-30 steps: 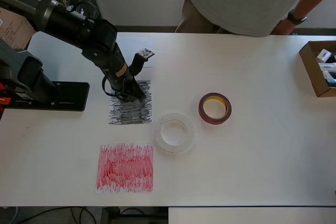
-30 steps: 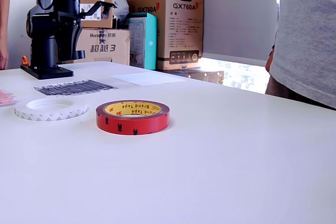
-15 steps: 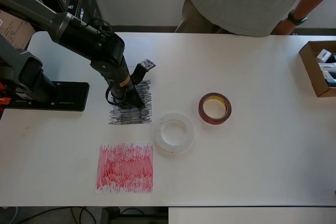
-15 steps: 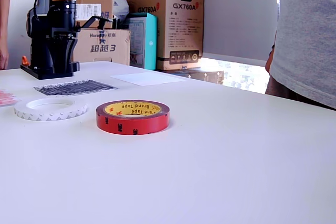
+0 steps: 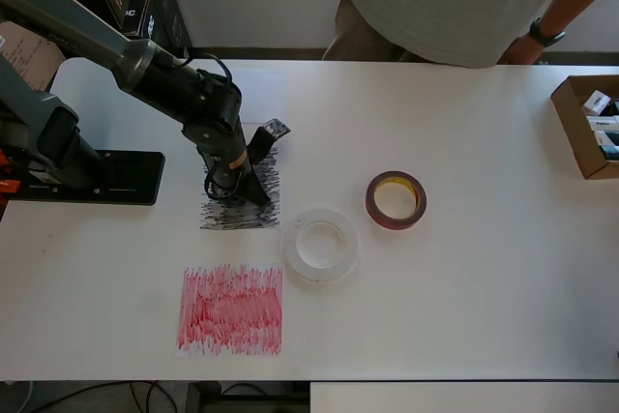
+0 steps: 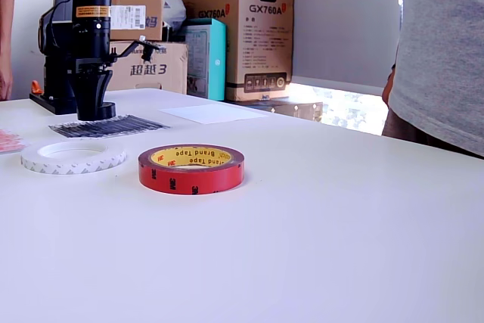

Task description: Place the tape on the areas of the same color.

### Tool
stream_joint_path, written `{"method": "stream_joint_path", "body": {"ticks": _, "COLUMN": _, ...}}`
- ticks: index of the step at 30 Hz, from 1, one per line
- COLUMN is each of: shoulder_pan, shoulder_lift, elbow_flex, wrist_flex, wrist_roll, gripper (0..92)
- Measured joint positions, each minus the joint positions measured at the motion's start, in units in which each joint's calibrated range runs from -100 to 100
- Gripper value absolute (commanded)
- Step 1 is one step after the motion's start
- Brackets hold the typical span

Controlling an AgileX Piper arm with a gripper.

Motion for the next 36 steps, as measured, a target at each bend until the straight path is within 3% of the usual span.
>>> {"method": "stream_joint_path", "body": {"ticks": 36, "shoulder_pan": 0.6, "shoulder_lift": 0.0, "elbow_flex": -2.2, "wrist_flex": 0.2, "wrist_roll": -0.1, "gripper": 0.2}}
